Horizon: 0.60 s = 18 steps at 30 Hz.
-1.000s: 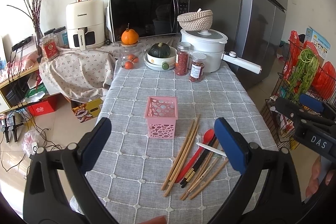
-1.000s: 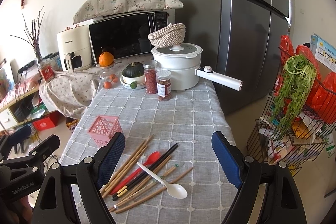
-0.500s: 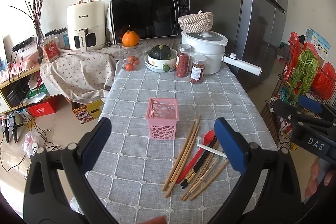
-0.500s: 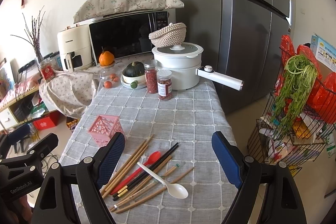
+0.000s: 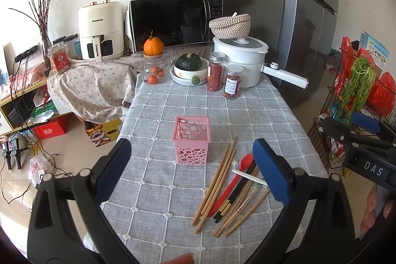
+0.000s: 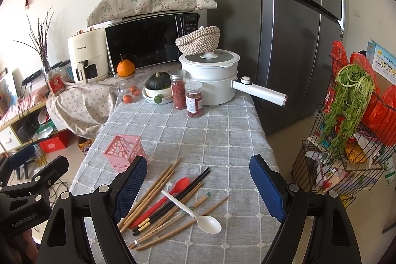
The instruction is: Organize utensils
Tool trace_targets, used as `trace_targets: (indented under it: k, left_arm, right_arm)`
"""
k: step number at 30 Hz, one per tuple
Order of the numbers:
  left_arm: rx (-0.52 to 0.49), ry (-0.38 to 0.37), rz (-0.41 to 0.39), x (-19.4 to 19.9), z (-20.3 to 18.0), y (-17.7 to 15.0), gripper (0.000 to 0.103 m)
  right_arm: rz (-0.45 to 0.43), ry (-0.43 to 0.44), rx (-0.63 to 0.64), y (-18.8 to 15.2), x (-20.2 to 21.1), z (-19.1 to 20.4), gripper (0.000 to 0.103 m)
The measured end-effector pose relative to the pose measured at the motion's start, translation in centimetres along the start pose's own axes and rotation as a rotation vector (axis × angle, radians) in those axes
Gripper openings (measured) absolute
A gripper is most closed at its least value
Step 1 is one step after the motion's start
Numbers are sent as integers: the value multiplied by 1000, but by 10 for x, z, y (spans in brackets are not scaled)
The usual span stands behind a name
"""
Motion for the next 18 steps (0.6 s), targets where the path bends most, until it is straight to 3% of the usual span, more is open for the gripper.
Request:
trace_targets:
  k: [7,14,18]
  left_arm:
    - [-2,-7,1,-3,-2,1,98]
    - [28,-77,-2,-16,1,3,98]
    - [44,-123,71,-39,5,3,98]
  right_arm:
    - [16,9,3,0,-3,-2,86]
    - [43,21,3,0,-11,-5,86]
    - [72,26,-1,2,-25,-9,86]
Point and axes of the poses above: each gripper's, at about its wrist camera, not at the fingertips, and x roughly against the way its jaws point, z to its left, y to its top, the point moved 4 cm from there along -x, roughly the way its jaws point, and after that the axes turned 14 degrees about -y, right-handed, at the moved point
